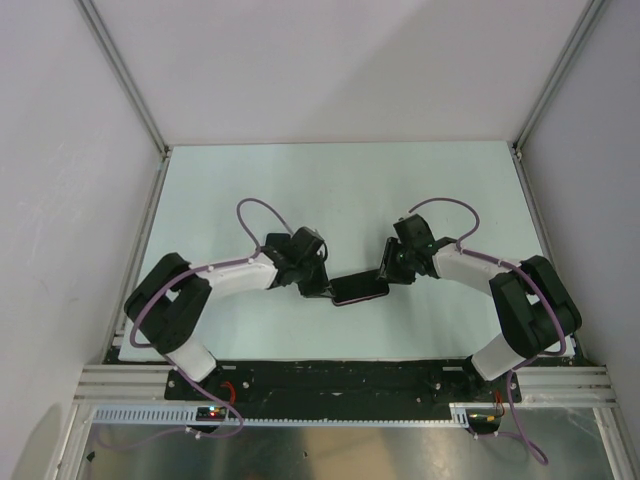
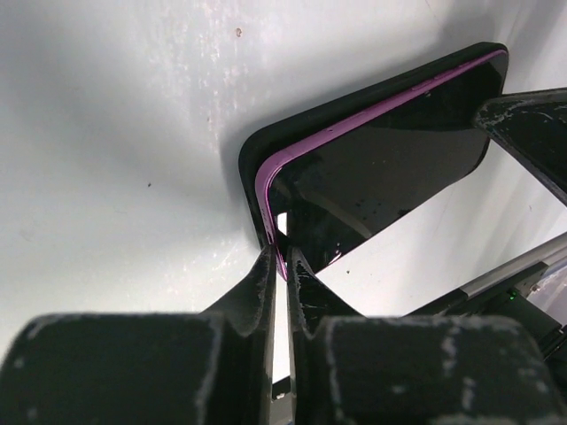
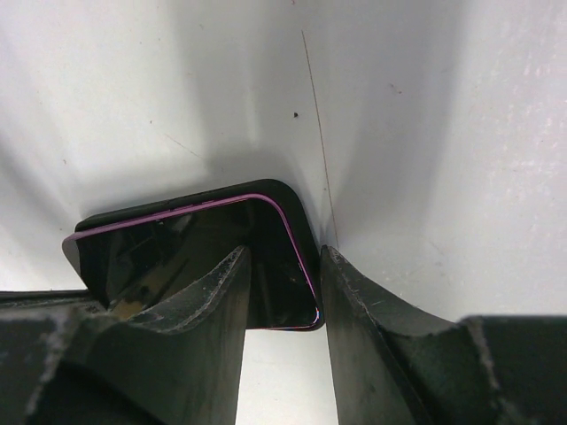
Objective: Put the phone into the phone case
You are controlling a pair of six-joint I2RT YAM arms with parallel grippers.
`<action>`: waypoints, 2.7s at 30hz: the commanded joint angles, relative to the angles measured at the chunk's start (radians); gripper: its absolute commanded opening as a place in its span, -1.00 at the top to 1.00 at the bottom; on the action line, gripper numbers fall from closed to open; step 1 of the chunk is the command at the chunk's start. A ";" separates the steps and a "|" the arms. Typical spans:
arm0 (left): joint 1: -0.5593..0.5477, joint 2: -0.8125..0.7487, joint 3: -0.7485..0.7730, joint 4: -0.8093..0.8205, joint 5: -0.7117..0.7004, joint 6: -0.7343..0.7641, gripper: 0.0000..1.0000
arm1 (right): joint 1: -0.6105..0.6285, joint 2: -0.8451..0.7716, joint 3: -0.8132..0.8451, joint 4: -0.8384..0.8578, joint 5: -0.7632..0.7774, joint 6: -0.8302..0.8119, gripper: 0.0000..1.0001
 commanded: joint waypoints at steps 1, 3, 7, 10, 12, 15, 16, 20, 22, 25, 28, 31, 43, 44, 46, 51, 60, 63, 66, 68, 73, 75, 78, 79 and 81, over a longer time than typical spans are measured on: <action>-0.015 0.039 0.040 0.018 -0.014 -0.003 0.87 | 0.006 -0.030 -0.002 0.012 0.002 -0.002 0.17; -0.018 0.051 0.044 0.017 -0.016 -0.001 0.92 | 0.006 -0.026 -0.004 0.017 0.001 0.000 0.17; -0.026 0.076 0.058 0.017 -0.020 -0.001 0.99 | 0.007 -0.016 -0.009 0.030 -0.005 0.002 0.18; -0.034 0.099 0.072 0.017 -0.022 -0.002 1.00 | 0.012 -0.010 -0.012 0.038 -0.007 0.003 0.18; -0.040 0.115 0.081 0.017 -0.027 -0.004 1.00 | 0.014 -0.009 -0.013 0.040 -0.008 0.003 0.18; -0.052 0.141 0.086 0.017 -0.036 -0.011 1.00 | 0.017 -0.008 -0.014 0.043 -0.010 0.004 0.18; -0.056 0.147 0.088 0.016 -0.039 -0.015 1.00 | 0.017 -0.008 -0.014 0.045 -0.011 0.004 0.18; -0.074 0.170 0.090 0.016 -0.066 -0.033 1.00 | 0.019 -0.002 -0.014 0.054 -0.013 0.006 0.19; -0.082 0.184 0.091 0.016 -0.079 -0.045 1.00 | 0.023 0.001 -0.014 0.057 -0.015 0.007 0.19; -0.094 0.212 0.095 0.016 -0.096 -0.063 1.00 | 0.028 0.007 -0.015 0.060 -0.014 0.007 0.20; -0.110 0.241 0.100 0.015 -0.111 -0.074 1.00 | 0.032 0.010 -0.018 0.065 -0.013 0.009 0.19; -0.124 0.271 0.115 0.012 -0.119 -0.078 1.00 | 0.036 0.010 -0.021 0.068 -0.014 0.010 0.20; -0.187 0.382 0.150 0.008 -0.153 -0.103 1.00 | 0.038 0.009 -0.025 0.072 -0.010 0.007 0.20; -0.192 0.391 0.153 0.007 -0.154 -0.107 1.00 | 0.038 0.008 -0.026 0.072 -0.009 0.007 0.20; -0.199 0.407 0.159 0.008 -0.156 -0.111 1.00 | 0.039 0.006 -0.027 0.068 -0.007 0.005 0.20; -0.212 0.438 0.168 0.007 -0.160 -0.117 1.00 | 0.039 0.003 -0.026 0.065 -0.004 0.002 0.20; -0.254 0.505 0.185 0.007 -0.158 -0.141 1.00 | 0.042 0.002 -0.025 0.067 -0.005 0.003 0.20; -0.260 0.520 0.187 0.008 -0.159 -0.150 1.00 | 0.042 -0.003 -0.025 0.066 -0.004 0.002 0.20; -0.267 0.532 0.187 0.009 -0.160 -0.158 1.00 | 0.042 -0.008 -0.025 0.063 -0.002 0.001 0.20; -0.272 0.546 0.185 0.010 -0.160 -0.168 1.00 | 0.042 -0.009 -0.026 0.060 -0.001 -0.001 0.20; -0.290 0.567 0.191 0.015 -0.154 -0.177 1.00 | 0.042 -0.012 -0.025 0.055 0.001 -0.003 0.20; -0.292 0.554 0.190 0.016 -0.157 -0.170 1.00 | 0.041 -0.015 -0.025 0.052 0.003 -0.006 0.20; -0.290 0.503 0.176 0.015 -0.186 -0.154 1.00 | 0.041 -0.021 -0.026 0.051 0.003 -0.008 0.20; -0.287 0.488 0.170 0.015 -0.191 -0.146 1.00 | 0.040 -0.023 -0.026 0.053 0.003 -0.010 0.20; -0.283 0.451 0.161 0.015 -0.196 -0.129 1.00 | 0.034 -0.029 -0.020 0.050 0.002 -0.016 0.18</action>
